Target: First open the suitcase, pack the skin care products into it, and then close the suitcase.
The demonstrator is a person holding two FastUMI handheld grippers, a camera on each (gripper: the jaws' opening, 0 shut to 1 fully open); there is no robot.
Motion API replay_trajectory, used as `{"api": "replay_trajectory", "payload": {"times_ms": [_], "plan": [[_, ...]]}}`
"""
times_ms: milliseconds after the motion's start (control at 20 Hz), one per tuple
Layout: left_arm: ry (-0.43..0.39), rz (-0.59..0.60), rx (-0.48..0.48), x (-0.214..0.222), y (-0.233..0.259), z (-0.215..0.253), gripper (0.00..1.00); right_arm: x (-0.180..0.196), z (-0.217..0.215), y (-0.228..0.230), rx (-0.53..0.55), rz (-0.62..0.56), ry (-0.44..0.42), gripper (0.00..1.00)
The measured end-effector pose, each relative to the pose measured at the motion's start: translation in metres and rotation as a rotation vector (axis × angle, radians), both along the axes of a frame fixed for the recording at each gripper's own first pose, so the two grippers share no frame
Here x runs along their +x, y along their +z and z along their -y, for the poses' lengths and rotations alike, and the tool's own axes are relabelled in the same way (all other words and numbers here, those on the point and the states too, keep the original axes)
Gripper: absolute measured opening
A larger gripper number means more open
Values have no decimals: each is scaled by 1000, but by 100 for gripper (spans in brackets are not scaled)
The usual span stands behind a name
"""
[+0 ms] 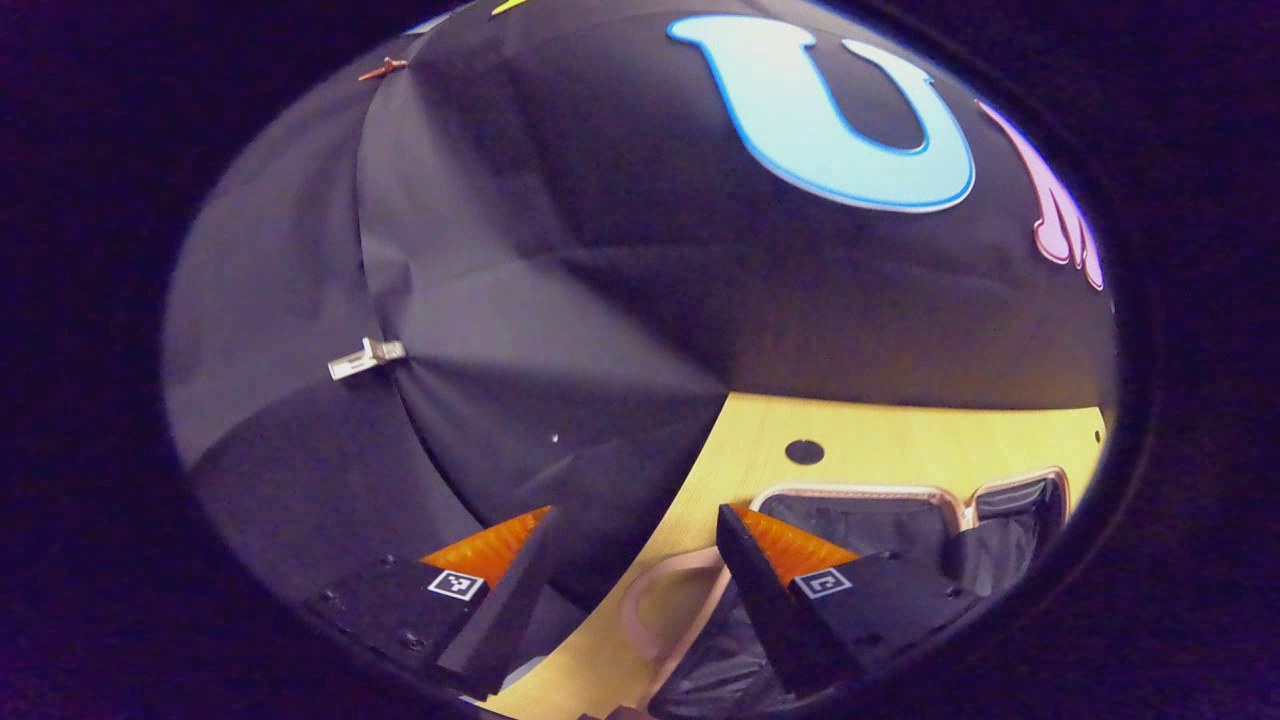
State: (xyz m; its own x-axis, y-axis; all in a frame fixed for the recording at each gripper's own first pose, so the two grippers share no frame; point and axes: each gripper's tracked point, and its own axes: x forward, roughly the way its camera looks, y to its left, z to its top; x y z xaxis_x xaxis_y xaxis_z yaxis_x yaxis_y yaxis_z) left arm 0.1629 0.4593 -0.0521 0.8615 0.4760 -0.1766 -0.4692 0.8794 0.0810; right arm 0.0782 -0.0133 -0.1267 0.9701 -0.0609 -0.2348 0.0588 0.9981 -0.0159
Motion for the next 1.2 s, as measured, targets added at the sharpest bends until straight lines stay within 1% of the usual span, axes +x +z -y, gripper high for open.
{"api": "replay_trajectory", "payload": {"times_ms": [50, 150, 200, 250, 300, 400, 500, 550, 650, 750, 850, 900, 950, 1050, 1200], "plan": [[-54, 99, 59, -27, 54, 63, 96, 2, 14, 5, 6, 2, -6, 98], [-118, 164, 102, -43, 89, 130, 96, 5, 28, 8, 7, 4, -10, 98], [-154, 195, 105, -50, 101, 166, 96, 6, 34, 8, 7, 4, -10, 98], [-180, 225, 89, -54, 106, 205, 96, 7, 40, 7, 9, 0, -12, 98], [-210, 239, 63, -60, 106, 243, 96, 9, 47, 5, 14, -5, -14, 98], [-239, 264, 18, -73, 99, 313, 98, 14, 58, 1, 43, -11, -19, 98], [-272, 284, -16, -78, 85, 371, 98, 19, 70, -5, 65, -18, -25, 98], [-308, 297, -42, -77, 71, 412, 98, 22, 78, -13, 80, -25, -25, 98], [-418, 295, -116, -71, 38, 481, 98, 30, 90, -28, 98, -44, -33, 98], [-497, 242, -158, -70, 1, 531, 98, 39, 104, -43, 103, -56, -49, 98], [-595, 167, -141, -59, -36, 581, 98, 47, 115, -57, 101, -69, -63, 98], [-662, 132, -146, -51, -56, 607, 98, 52, 121, -63, 95, -62, -73, 98], [-706, 97, -150, -41, -77, 626, 96, 58, 124, -70, 92, -59, -75, 98], [-719, 23, -133, -13, -114, 647, 96, 65, 126, -88, 106, -85, -75, 98], [-721, -13, -123, 36, -144, 675, 96, 75, 120, -109, 143, -107, -68, 98]]}}
